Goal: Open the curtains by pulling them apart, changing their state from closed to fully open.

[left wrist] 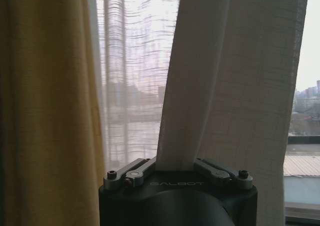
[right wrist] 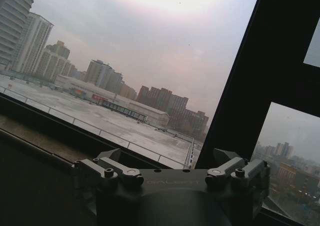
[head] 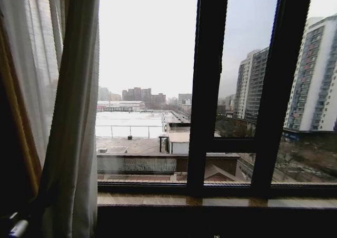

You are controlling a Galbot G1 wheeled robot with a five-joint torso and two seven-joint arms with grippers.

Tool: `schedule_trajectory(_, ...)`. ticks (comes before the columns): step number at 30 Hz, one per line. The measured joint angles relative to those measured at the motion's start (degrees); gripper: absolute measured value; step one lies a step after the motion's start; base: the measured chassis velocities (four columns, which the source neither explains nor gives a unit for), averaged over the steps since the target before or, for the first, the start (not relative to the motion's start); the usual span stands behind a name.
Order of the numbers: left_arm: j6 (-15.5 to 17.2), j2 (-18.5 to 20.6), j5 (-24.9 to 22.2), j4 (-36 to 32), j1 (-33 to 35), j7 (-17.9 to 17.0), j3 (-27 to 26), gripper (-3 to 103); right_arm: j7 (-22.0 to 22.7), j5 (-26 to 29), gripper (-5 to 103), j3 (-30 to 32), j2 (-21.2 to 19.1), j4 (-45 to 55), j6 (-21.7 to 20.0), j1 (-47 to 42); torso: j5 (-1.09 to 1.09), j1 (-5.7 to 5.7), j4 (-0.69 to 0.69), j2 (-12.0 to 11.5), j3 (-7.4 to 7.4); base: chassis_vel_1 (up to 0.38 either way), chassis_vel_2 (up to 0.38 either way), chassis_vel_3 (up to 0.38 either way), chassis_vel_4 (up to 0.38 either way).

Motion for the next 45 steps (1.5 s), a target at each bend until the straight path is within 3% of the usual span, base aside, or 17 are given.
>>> schedule_trajectory(10, -4.98, 3.02, -7.44, 4.47, 12.71, 3.68, -12.17, 0, -0.50, 0.32, 100, -1.18, 0.00, -1.27, 0.00, 0.82, 0.01, 0.00, 0.03, 0.01, -0.01, 0.000, 0.000, 0.000, 0.000)
schedule_trajectory(17, -5.96, 3.85, -8.24, 7.50, 13.57, 4.30, -14.07, 0, -0.56, 0.32, 100, -2.31, 0.00, -1.74, 0.01, 1.00, -0.01, 0.00, 0.04, 0.01, 0.00, 0.000, 0.000, 0.000, 0.000)
schedule_trajectory(21, -4.71, 3.27, -6.97, 5.77, 10.91, 4.06, -12.19, 0, -0.59, 0.32, 100, -2.45, 0.00, -1.80, 0.08, 0.90, -0.04, 0.00, 0.05, 0.01, 0.00, 0.000, 0.000, 0.000, 0.000)
schedule_trajectory(27, -3.32, 2.83, -5.14, 1.03, 4.23, 4.03, -5.13, 0, -0.60, 1.23, 100, -1.88, -0.01, -0.93, 0.16, 0.30, -0.02, 0.01, -0.01, 0.01, 0.01, 0.000, 0.000, 0.000, 0.000)
schedule_trajectory(31, -2.40, 5.03, -4.27, 1.82, 0.12, 4.56, -0.17, 0, -0.59, 2.14, 100, -0.86, 0.00, -0.11, 0.29, -0.50, -0.01, 0.01, -0.02, 0.00, 0.01, 0.000, 0.000, 0.000, 0.000)
schedule_trajectory(33, -2.39, 7.91, -4.32, 6.18, -2.15, 5.85, 1.86, 0, -0.57, 2.61, 100, -0.27, 0.00, 0.00, 0.62, -1.15, -0.02, 0.01, 0.00, 0.00, 0.01, 0.000, 0.000, 0.000, 0.000)
schedule_trajectory(36, -2.81, 9.21, -4.71, 8.52, -2.81, 6.45, 2.35, 0, -0.57, 2.65, 100, -0.09, -0.01, -0.02, 0.83, -1.33, -0.02, 0.01, 0.01, 0.00, 0.01, 0.000, 0.000, 0.000, 0.000)
schedule_trajectory(38, -4.75, 14.06, -7.76, 16.56, -3.77, 8.65, 3.14, 0, -0.56, 2.52, 100, -0.02, -0.01, -0.64, 1.51, -1.68, -0.02, 0.01, 0.04, 0.00, 0.01, 0.000, 0.000, 0.000, 0.000)
schedule_trajectory(45, -6.27, 19.53, -14.14, 23.92, -2.74, 12.86, 2.38, 0, -0.57, 1.04, 100, -0.97, -0.01, -0.81, 1.72, -1.61, 0.00, 0.01, 0.05, 0.00, 0.00, 0.000, 0.000, 0.000, 0.000)
